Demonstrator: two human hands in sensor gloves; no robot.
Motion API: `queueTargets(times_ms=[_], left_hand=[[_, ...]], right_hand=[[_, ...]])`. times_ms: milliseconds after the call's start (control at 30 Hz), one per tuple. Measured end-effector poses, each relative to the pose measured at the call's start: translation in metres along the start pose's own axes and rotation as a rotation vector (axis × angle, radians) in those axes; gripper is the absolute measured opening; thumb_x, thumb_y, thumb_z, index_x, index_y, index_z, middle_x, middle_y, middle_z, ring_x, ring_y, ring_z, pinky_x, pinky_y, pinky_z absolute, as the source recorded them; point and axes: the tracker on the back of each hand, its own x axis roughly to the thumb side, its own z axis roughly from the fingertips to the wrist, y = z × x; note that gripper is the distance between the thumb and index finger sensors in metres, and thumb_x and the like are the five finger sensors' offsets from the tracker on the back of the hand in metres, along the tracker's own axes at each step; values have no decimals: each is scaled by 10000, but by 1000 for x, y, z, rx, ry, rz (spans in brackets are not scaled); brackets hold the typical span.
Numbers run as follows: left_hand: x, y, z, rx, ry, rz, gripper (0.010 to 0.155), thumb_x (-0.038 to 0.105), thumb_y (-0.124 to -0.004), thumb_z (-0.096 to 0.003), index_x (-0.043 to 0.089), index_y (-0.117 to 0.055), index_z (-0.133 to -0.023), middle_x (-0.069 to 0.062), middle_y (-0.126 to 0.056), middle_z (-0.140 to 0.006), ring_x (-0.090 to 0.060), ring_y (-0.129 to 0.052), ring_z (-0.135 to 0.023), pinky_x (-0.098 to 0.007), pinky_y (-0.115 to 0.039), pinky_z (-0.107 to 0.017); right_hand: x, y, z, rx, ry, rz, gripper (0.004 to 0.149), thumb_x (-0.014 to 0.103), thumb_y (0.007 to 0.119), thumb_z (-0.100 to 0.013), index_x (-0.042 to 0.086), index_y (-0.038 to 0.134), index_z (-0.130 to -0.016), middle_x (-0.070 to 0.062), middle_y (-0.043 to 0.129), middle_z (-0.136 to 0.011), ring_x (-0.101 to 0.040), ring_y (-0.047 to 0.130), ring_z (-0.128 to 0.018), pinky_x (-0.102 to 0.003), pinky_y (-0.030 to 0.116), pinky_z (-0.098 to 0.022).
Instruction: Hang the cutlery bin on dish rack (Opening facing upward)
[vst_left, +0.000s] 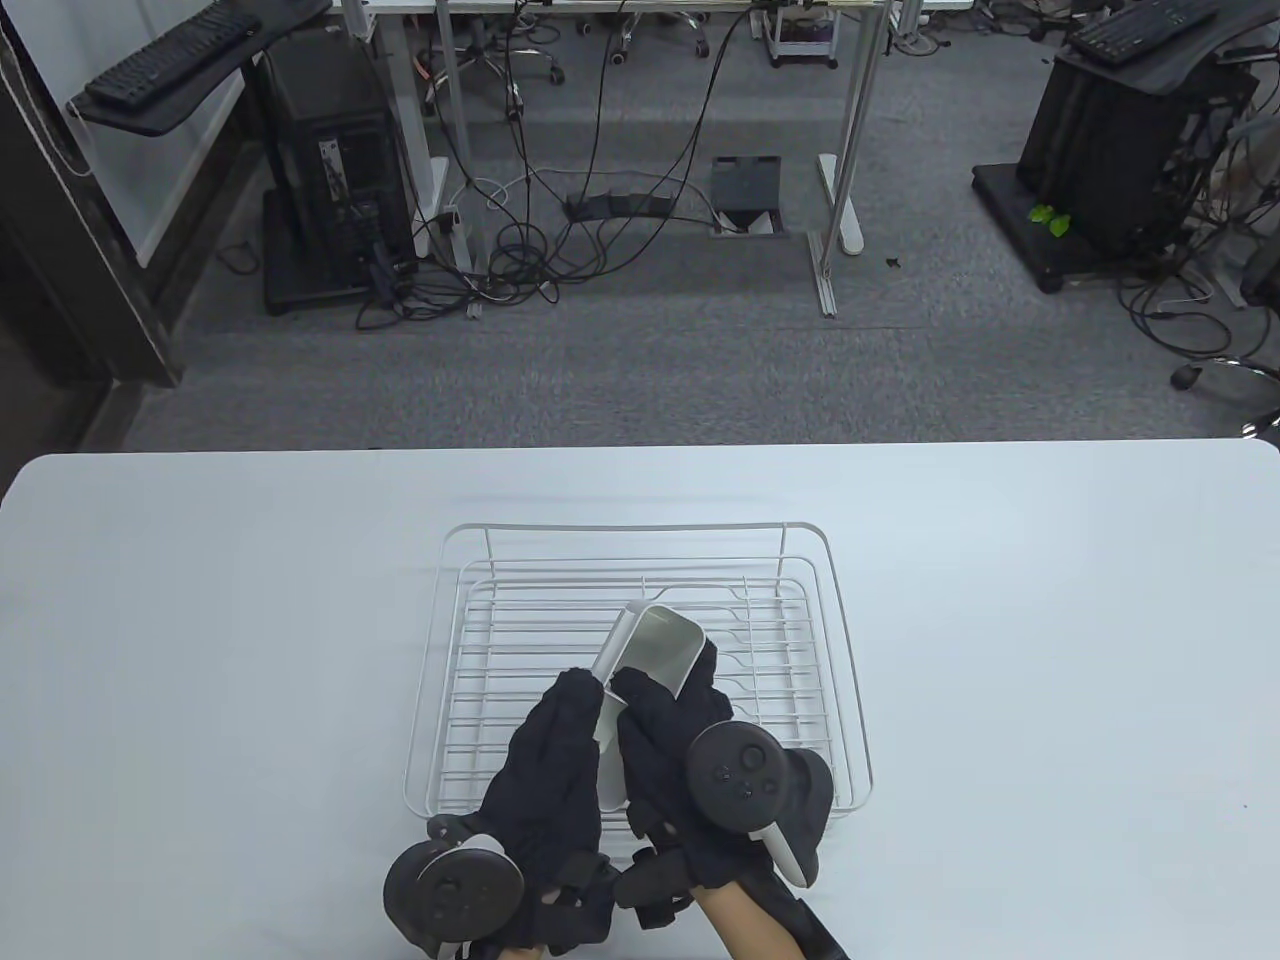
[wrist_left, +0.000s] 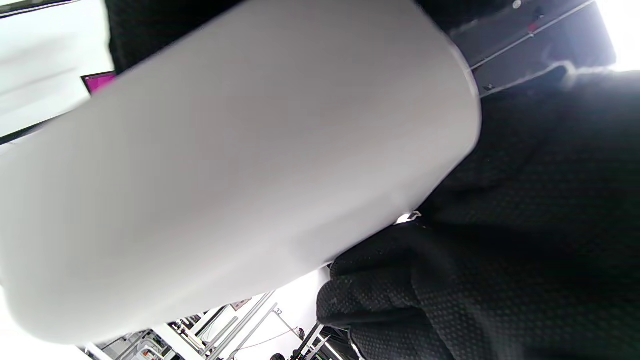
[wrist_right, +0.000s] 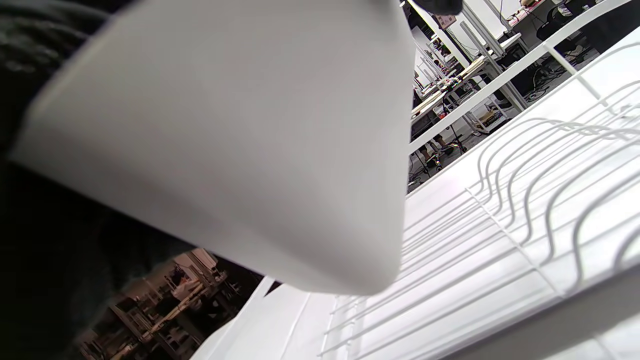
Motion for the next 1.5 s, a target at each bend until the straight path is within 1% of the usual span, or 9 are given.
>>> queueTargets(times_ms=[333,533,800,933,1033,1133,1233,1367,1500], left_hand=[[7,-2,1,3,-30,-34,520,241,-737,-544,228,-687,-1062,-100,-777,-1022,-385,-873,-896,-540,-816,-565],[10,-1,2,26,-44,-43,512,283,-703,-563,240,-664,-1072,-92,-756,-1033,-379,-846,-908,-537,-789,-573],[13,2,2,58,-110,-49,493,368,-662,-589,285,-651,-1075,-43,-795,-1020,-316,-894,-888,-572,-742,-606],[14,7,1,67,-130,-85,511,416,-650,-595,291,-628,-1090,-66,-773,-1046,-327,-865,-919,-597,-700,-631],[11,7,0,26,-128,-136,540,467,-642,-599,300,-595,-1110,-67,-741,-1086,-351,-832,-951,-624,-665,-646],[7,3,-1,-27,-135,-171,624,522,-645,-596,320,-454,-1154,-59,-669,-1142,-362,-828,-961,-626,-659,-651],[5,-1,-2,-94,-129,-207,663,580,-627,-591,330,-412,-1166,-61,-589,-1186,-391,-797,-987,-648,-632,-659],[1,-10,-2,-215,-109,-306,695,641,-585,-590,310,-416,-1177,-78,-530,-1214,-455,-579,-1088,-692,-552,-677],[-6,-19,-1,-311,-87,-357,750,678,-541,-590,275,-336,-1189,-113,-468,-1227,-488,-506,-1100,-710,-501,-684]], right_hand=[[-1,-2,-1,-17,4,55,381,223,772,-545,115,788,-909,-425,417,-1018,-586,584,-900,-648,445,-631],[-2,-3,0,-50,-27,12,373,218,776,-540,122,803,-899,-411,437,-1026,-569,601,-903,-635,455,-638],[-2,-13,0,-128,-77,19,345,193,802,-517,177,852,-858,-339,503,-1057,-502,652,-922,-596,483,-660],[-6,-22,-1,-183,-90,6,335,185,807,-512,195,862,-842,-309,529,-1063,-467,687,-920,-576,506,-665],[-9,-31,-1,-195,-86,-13,334,181,807,-512,199,864,-840,-298,530,-1069,-457,695,-922,-570,511,-669],[-13,-43,-2,-215,-92,-26,333,172,807,-510,201,862,-838,-289,534,-1073,-452,700,-923,-568,515,-672],[-19,-55,-4,-213,-83,-40,332,161,809,-507,197,862,-833,-286,542,-1073,-449,710,-920,-568,525,-672],[-32,-74,-5,-237,-81,-51,331,141,811,-503,197,869,-824,-272,545,-1080,-433,725,-922,-561,537,-678],[-43,-89,-6,-234,-93,-31,331,139,808,-508,209,868,-827,-249,537,-1097,-404,750,-924,-552,551,-686]])
